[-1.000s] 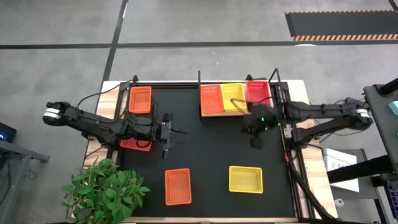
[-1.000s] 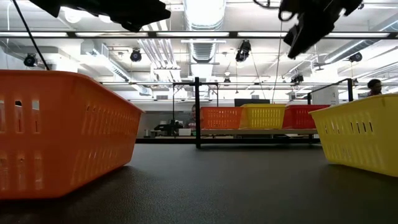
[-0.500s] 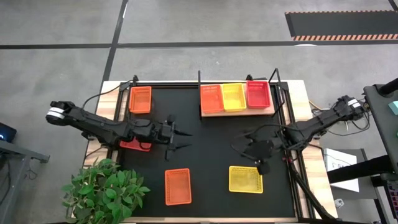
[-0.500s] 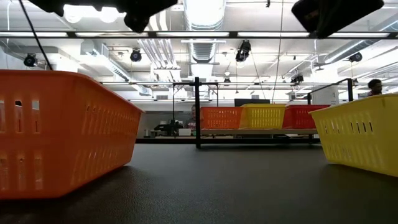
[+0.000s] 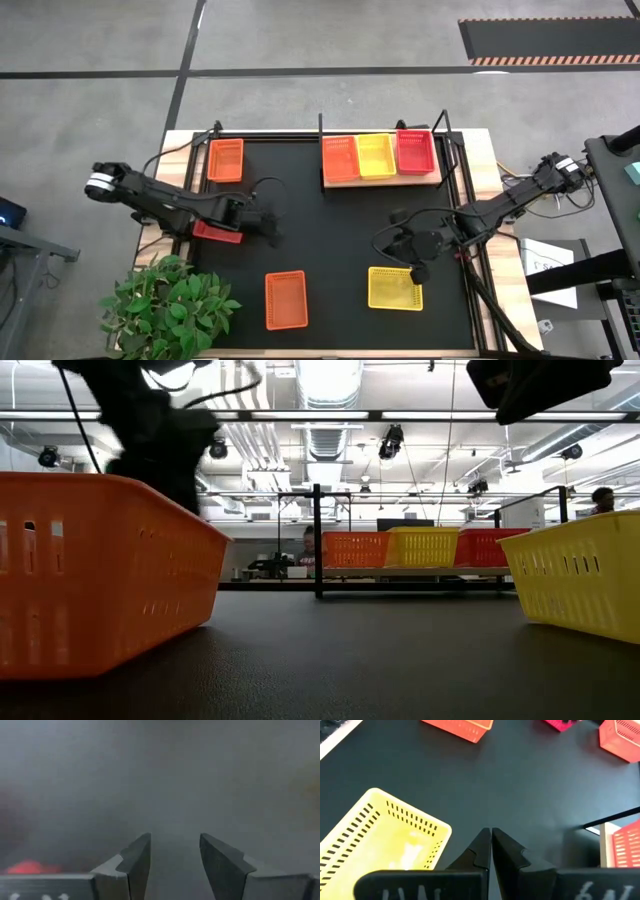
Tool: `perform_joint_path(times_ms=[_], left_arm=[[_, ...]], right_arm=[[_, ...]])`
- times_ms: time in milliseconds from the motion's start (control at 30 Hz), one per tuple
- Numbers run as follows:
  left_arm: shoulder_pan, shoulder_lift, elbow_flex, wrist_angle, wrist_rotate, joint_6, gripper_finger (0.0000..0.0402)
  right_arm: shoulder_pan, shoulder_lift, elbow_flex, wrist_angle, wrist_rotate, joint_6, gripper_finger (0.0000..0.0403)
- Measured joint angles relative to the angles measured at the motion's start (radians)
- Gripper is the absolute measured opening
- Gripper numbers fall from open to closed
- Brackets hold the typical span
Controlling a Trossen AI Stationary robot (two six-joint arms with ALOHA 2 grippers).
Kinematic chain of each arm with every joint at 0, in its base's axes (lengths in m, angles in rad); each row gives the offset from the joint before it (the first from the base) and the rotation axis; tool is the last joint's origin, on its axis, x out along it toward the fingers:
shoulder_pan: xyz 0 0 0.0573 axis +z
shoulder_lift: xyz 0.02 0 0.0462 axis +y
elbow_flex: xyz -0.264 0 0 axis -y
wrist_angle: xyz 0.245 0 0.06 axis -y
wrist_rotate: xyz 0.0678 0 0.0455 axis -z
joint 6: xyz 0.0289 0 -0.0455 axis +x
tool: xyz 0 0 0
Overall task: Stack baskets on shelf by color
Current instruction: Stack the red bin on the stacked red bins on the shelf
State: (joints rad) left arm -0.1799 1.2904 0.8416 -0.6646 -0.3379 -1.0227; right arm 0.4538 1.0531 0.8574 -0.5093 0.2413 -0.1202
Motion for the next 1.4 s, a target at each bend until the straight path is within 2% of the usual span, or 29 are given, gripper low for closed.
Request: perform_joint_path(times_ms=[100,167,233,300,500,800,933,1033,1133,1267,1400], left_arm=[[-0.007,-0.017,0.057,-0.315,0.067,-0.204,0.0154],[-0.014,-0.024,0.069,-0.453,0.063,-0.278,0.0154],[-0.010,-0.031,0.061,-0.494,0.037,-0.302,0.0154],[0.000,-0.032,0.037,-0.487,0.058,-0.305,0.0154],[0.000,-0.010,0.008,-0.442,0.144,-0.308,0.0154],[0.000,0.057,0.007,-0.365,0.146,-0.279,0.0153],[0.000,0.102,0.007,-0.361,0.147,-0.250,0.0121],[-0.005,0.129,0.014,-0.335,0.155,-0.221,0.0069],[-0.011,0.141,0.024,-0.246,0.163,-0.156,0.0013],[-0.012,0.143,0.034,-0.060,0.146,-0.006,0.0008],[-0.023,0.153,0.036,0.242,0.141,0.300,0.0003]], right_arm=[[0.000,-0.006,0.000,-0.001,0.012,0.019,0.0009],[0.000,-0.012,0.000,0.000,0.022,0.028,0.0009],[0.000,-0.013,0.000,0.001,0.024,0.026,0.0009],[0.000,-0.012,-0.001,0.003,0.024,0.014,0.0009],[0.000,-0.013,-0.001,0.011,0.025,0.006,0.0009],[0.000,-0.019,-0.001,0.006,0.057,0.042,0.0009],[0.000,-0.019,-0.001,0.010,0.058,0.058,0.0009],[0.000,-0.019,-0.001,0.012,0.057,0.102,0.0009],[0.000,-0.019,-0.002,0.013,0.057,0.126,0.0009],[0.000,-0.019,-0.003,0.014,0.057,0.152,0.0009],[0.000,-0.019,-0.005,0.015,0.058,0.174,0.0009]])
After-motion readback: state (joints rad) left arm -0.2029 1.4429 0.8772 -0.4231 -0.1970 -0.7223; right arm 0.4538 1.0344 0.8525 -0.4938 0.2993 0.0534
